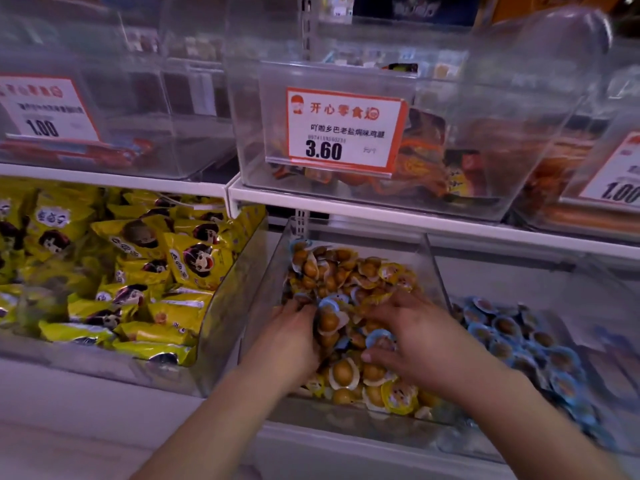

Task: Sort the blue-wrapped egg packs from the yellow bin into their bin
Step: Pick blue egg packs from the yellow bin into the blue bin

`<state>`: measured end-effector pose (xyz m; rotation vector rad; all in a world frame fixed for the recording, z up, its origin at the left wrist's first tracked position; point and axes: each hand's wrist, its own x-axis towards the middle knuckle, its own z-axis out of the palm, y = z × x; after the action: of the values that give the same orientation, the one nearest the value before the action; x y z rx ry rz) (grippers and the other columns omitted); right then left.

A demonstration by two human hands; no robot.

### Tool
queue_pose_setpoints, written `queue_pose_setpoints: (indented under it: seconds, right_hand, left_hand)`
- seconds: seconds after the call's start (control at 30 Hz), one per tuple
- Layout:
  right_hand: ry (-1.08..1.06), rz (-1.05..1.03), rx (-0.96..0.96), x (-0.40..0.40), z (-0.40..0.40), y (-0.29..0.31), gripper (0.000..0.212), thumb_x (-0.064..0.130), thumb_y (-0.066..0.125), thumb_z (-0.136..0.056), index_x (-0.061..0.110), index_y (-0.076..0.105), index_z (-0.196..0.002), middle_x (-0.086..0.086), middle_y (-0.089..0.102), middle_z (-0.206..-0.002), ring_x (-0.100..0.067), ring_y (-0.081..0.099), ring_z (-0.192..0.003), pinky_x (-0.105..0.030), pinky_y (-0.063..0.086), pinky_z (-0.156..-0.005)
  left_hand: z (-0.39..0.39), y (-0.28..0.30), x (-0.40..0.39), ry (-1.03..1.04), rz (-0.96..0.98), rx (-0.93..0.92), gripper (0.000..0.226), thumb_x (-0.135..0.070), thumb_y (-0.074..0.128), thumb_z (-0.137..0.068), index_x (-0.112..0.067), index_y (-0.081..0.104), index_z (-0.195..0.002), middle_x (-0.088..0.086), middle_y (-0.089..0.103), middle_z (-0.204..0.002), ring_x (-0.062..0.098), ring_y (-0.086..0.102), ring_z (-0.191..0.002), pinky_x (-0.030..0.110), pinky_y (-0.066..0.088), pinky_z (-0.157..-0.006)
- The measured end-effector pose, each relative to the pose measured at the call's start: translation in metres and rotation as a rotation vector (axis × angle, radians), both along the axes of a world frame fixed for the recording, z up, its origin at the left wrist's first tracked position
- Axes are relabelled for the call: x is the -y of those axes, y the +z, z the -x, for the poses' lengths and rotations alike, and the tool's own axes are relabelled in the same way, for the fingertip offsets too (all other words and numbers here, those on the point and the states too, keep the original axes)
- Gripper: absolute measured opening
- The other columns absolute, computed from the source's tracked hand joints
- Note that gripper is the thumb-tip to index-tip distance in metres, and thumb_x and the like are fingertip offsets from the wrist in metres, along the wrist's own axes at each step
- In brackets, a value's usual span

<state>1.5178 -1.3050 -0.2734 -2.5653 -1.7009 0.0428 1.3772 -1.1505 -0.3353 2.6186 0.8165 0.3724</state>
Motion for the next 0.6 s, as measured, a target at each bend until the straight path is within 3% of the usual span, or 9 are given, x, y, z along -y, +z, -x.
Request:
queue_pose_setpoints:
  seconds: [0.1, 0.23, 0.33, 0.4, 0.43, 0.5, 0.6]
  right_hand:
    - [-0.01, -0.079, -0.052, -0.005, -0.001, 0.003, 0.042, 0.049, 0.066, -0.086, 0.039, 0.06, -0.126, 0.005, 0.063, -0.121, -0.02, 0.059, -0.113, -0.031, 0.048, -0.086]
    - [-0.052, -0.19, -0.119, -0.012, -0.003, 0.007, 0.027, 0.041, 0.065, -0.09, 0.034, 0.065, -0.116, 0.003, 0.064, -0.113, -0.019, 0.06, -0.104, -0.032, 0.049, -0.081]
    - [-0.117, -0.462, -0.251, -0.018, -0.009, 0.01, 0.006, 0.023, 0.063, -0.093, 0.028, 0.063, -0.095, 0.005, 0.061, -0.095, -0.014, 0.058, -0.087, -0.023, 0.04, -0.07]
    - [-0.165, -0.503, -0.305, -0.028, -0.011, 0.009, 0.013, 0.016, 0.057, -0.096, 0.028, 0.062, -0.097, 0.006, 0.063, -0.089, -0.006, 0.054, -0.069, -0.014, 0.035, -0.057]
    - [-0.17, -0.475, -0.321, -0.034, -0.012, 0.005, 0.017, 0.015, 0.054, -0.098, 0.027, 0.063, -0.105, 0.004, 0.068, -0.094, -0.007, 0.057, -0.07, -0.015, 0.037, -0.058]
    - [-0.146, -0.399, -0.311, -0.047, -0.009, -0.002, 0.029, 0.015, 0.05, -0.098, 0.026, 0.062, -0.121, -0.003, 0.069, -0.115, -0.019, 0.066, -0.094, -0.022, 0.046, -0.072]
    - [-0.089, -0.255, -0.25, -0.068, -0.003, -0.019, 0.037, 0.032, 0.053, -0.097, 0.025, 0.056, -0.134, -0.007, 0.056, -0.131, -0.028, 0.056, -0.12, -0.031, 0.047, -0.094]
  left_hand:
    - [0.001, 0.004, -0.001, 0.008, 0.099, 0.08, 0.051, -0.021, 0.062, -0.086, -0.03, 0.056, -0.136, -0.002, 0.063, -0.129, 0.021, 0.059, -0.117, 0.026, 0.044, -0.092]
    - [0.009, 0.021, 0.007, 0.098, 0.136, 0.381, 0.043, -0.02, 0.067, -0.09, -0.04, 0.061, -0.128, -0.013, 0.068, -0.105, 0.009, 0.064, -0.098, 0.03, 0.054, -0.082]
    - [0.02, 0.04, 0.009, 0.142, 0.295, 0.644, 0.036, -0.023, 0.068, -0.091, -0.048, 0.063, -0.115, -0.024, 0.065, -0.09, -0.004, 0.063, -0.089, 0.009, 0.048, -0.068]
    - [0.029, 0.05, 0.006, 0.174, 0.339, 0.769, 0.031, -0.024, 0.067, -0.092, -0.048, 0.064, -0.112, -0.027, 0.066, -0.092, -0.006, 0.064, -0.089, 0.006, 0.048, -0.067]
    - [0.034, 0.053, 0.004, 0.188, 0.356, 0.811, 0.028, -0.024, 0.067, -0.093, -0.046, 0.065, -0.111, -0.028, 0.066, -0.094, -0.006, 0.065, -0.09, 0.008, 0.05, -0.068]
    - [0.044, 0.055, 0.001, 0.205, 0.403, 0.849, 0.024, -0.023, 0.065, -0.094, -0.042, 0.066, -0.109, -0.025, 0.067, -0.095, -0.004, 0.066, -0.091, 0.013, 0.053, -0.068]
    - [0.053, 0.052, 0.001, 0.205, 0.446, 0.838, 0.022, -0.023, 0.065, -0.095, -0.041, 0.066, -0.107, -0.025, 0.067, -0.094, -0.004, 0.066, -0.09, 0.016, 0.055, -0.068]
